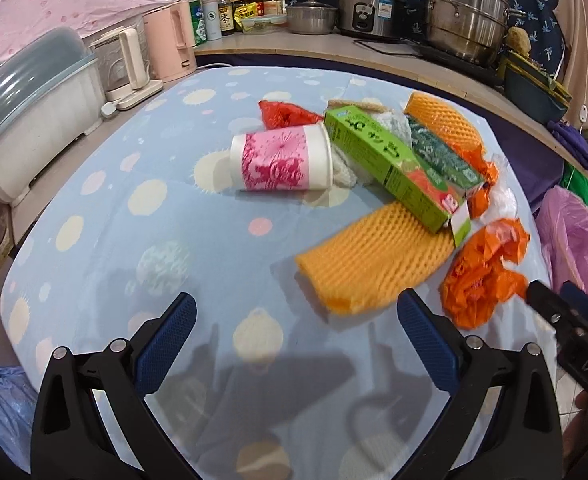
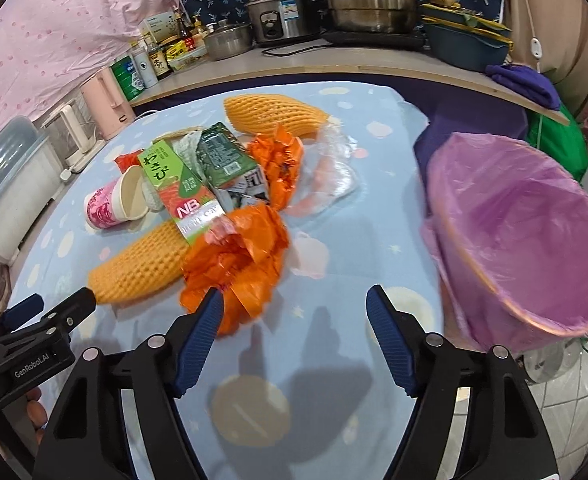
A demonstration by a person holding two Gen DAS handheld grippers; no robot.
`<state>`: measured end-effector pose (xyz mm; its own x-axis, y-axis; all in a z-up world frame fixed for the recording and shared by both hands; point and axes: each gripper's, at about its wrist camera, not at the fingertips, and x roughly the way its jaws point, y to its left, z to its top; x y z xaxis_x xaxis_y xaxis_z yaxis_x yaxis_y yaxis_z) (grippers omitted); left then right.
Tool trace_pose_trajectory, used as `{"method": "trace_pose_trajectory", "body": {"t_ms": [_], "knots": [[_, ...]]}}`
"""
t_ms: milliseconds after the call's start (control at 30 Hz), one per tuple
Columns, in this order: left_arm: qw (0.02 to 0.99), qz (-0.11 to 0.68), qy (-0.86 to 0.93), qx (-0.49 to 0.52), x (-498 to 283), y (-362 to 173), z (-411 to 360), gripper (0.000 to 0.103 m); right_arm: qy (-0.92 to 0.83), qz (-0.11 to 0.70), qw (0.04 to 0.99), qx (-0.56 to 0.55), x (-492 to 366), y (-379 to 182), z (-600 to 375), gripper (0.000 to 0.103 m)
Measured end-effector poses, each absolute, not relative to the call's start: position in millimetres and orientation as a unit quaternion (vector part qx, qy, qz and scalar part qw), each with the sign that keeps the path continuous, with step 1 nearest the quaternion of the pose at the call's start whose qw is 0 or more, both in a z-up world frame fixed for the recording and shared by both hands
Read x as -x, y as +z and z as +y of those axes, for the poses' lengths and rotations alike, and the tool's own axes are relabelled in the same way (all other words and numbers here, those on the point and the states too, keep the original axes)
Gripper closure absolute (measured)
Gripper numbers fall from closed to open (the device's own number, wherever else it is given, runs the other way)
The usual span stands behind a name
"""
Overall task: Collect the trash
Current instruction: 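Grasp the orange plastic bag with the right gripper while the left grasps the orange foam net, then carry both items over the pink bin and open both grippers to drop them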
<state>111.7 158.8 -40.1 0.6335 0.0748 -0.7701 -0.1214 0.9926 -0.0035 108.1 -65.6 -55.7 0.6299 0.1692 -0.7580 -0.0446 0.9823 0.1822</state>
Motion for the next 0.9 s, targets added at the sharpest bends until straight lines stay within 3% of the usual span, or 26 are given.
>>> {"method": "trace_pose_trajectory", "body": {"t_ms": [167,367,433,533,767,900], "knots": [[0.899,0.436,0.025,0.041,-144.5,-51.8,157.0,0.007,0.062,0.439,0.893,-0.076,-132.0,-68.5,-53.7,0.042],[0.886,0.460,0.013,0.057,-165.4,-76.5,157.8,0.008,0.070,0.468,0.876,-0.094,-145.6,-87.5,-51.7,0.068],[0.882,0.466,0.002,0.064,-165.7,-80.7,156.9,0.017,0.076,0.470,0.874,-0.097,-145.6,-90.4,-52.9,0.076],[0.884,0.464,-0.006,0.057,-161.7,-82.5,152.2,0.032,0.080,0.464,0.878,-0.091,-141.9,-89.5,-51.3,0.077],[0.881,0.468,-0.039,0.055,-142.5,-76.9,139.3,0.081,0.084,0.452,0.884,-0.088,-123.4,-78.9,-58.3,0.083],[0.881,0.467,-0.050,0.059,-125.9,-70.0,137.6,0.087,0.080,0.444,0.888,-0.087,-110.1,-70.4,-67.3,0.083]]}}
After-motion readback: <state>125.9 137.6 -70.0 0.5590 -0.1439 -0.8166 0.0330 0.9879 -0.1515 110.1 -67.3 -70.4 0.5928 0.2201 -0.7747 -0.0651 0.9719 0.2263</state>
